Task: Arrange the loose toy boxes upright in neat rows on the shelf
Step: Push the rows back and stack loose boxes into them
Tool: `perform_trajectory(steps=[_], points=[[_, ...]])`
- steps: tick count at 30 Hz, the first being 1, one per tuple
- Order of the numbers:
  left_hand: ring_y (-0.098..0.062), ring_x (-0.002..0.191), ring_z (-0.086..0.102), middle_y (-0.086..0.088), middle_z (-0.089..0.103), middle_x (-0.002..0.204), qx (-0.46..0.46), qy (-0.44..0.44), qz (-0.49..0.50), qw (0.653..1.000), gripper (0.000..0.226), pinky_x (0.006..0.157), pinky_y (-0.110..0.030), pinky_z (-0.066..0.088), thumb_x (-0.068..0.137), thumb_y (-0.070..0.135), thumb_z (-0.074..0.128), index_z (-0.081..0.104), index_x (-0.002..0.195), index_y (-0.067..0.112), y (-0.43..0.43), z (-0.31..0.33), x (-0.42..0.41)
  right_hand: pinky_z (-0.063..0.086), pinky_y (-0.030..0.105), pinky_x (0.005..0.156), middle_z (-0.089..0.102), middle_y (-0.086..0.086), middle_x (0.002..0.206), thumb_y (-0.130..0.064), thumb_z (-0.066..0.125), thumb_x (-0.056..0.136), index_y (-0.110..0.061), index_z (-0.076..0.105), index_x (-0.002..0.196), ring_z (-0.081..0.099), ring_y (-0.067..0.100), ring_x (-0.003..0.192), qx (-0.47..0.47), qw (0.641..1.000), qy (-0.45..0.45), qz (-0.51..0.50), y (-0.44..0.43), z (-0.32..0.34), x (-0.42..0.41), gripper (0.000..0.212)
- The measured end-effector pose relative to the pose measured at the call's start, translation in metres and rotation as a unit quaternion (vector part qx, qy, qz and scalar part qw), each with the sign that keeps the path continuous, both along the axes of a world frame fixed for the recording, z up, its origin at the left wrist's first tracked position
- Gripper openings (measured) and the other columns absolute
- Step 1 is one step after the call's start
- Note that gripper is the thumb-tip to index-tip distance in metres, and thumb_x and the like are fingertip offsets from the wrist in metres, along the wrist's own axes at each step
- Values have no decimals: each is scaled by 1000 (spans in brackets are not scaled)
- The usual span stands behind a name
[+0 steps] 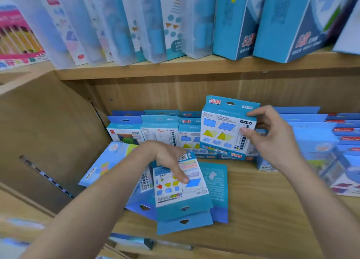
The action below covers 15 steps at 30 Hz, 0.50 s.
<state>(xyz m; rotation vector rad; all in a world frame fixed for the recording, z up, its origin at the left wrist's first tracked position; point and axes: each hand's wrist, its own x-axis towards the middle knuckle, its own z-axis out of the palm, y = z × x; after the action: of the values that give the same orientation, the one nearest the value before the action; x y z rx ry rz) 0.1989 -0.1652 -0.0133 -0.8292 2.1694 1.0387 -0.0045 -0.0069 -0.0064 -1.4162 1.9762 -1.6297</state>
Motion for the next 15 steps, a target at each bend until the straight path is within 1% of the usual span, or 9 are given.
perform_trajectory(steps=[3, 5, 6, 7, 9, 10, 11, 13, 15], points=[[3, 82, 60, 13, 63, 101, 0, 28, -24, 999, 45, 62, -5, 46, 77, 22, 77, 50, 112, 26, 4, 0, -2, 51, 24, 69, 67, -8, 93, -9, 71, 82, -25, 51, 97, 60, -2, 80, 20, 1000, 10, 11, -16, -7, 9, 29], [6, 77, 60, 18, 64, 93, -2, 33, -48, 998, 37, 60, -4, 46, 76, 25, 78, 53, 103, 28, 13, 0, -6, 51, 30, 75, 68, -6, 91, -8, 71, 81, -26, 52, 96, 63, 7, 84, 40, 999, 29, 11, -25, -13, 17, 30], [4, 77, 62, 17, 65, 92, -3, 35, -64, 997, 34, 64, -6, 48, 75, 26, 79, 56, 101, 27, 18, 0, -8, 51, 32, 78, 68, -4, 90, -9, 72, 80, -27, 52, 95, 63, 13, 85, 50, 998, 41, 9, -29, -17, 20, 31], [-1, 81, 65, 13, 68, 95, -3, 39, -81, 996, 33, 73, -11, 51, 75, 28, 79, 60, 101, 24, 22, -1, -11, 51, 35, 79, 68, -1, 89, -9, 72, 80, -28, 52, 94, 63, 17, 85, 60, 997, 52, 9, -32, -20, 24, 31], [-9, 93, 66, 8, 70, 106, -21, 52, -99, 993, 41, 90, -27, 52, 72, 36, 80, 63, 106, 21, 28, -1, -10, 51, 39, 79, 67, 2, 88, -12, 73, 79, -28, 52, 94, 62, 22, 84, 87, 993, 74, 12, -36, -27, 29, 30], [-10, 97, 65, 8, 69, 109, -47, 62, -99, 992, 48, 94, -31, 50, 70, 42, 80, 62, 110, 23, 30, -1, -6, 51, 40, 79, 67, 3, 88, -13, 74, 79, -28, 52, 93, 62, 23, 84, 100, 991, 84, 17, -37, -31, 31, 30], [-10, 99, 63, 10, 68, 112, -86, 75, -94, 989, 56, 95, -32, 49, 67, 49, 79, 59, 113, 25, 30, -2, -1, 51, 41, 79, 66, 3, 88, -14, 73, 79, -29, 52, 93, 62, 23, 84, 112, 990, 88, 19, -37, -36, 33, 30], [-8, 99, 61, 15, 66, 112, -182, 107, -74, 975, 68, 92, -31, 49, 61, 64, 75, 55, 118, 32, 34, -4, 14, 51, 43, 77, 66, 6, 88, -14, 73, 80, -30, 50, 92, 62, 25, 85, 125, 989, 82, 16, -36, -46, 37, 30], [-5, 99, 59, 19, 64, 111, -254, 157, -28, 954, 70, 86, -31, 50, 61, 71, 69, 53, 120, 37, 39, -9, 30, 51, 43, 75, 66, 8, 91, -16, 71, 82, -29, 50, 95, 61, 27, 85, 128, 987, 98, -3, -34, -54, 41, 28]])
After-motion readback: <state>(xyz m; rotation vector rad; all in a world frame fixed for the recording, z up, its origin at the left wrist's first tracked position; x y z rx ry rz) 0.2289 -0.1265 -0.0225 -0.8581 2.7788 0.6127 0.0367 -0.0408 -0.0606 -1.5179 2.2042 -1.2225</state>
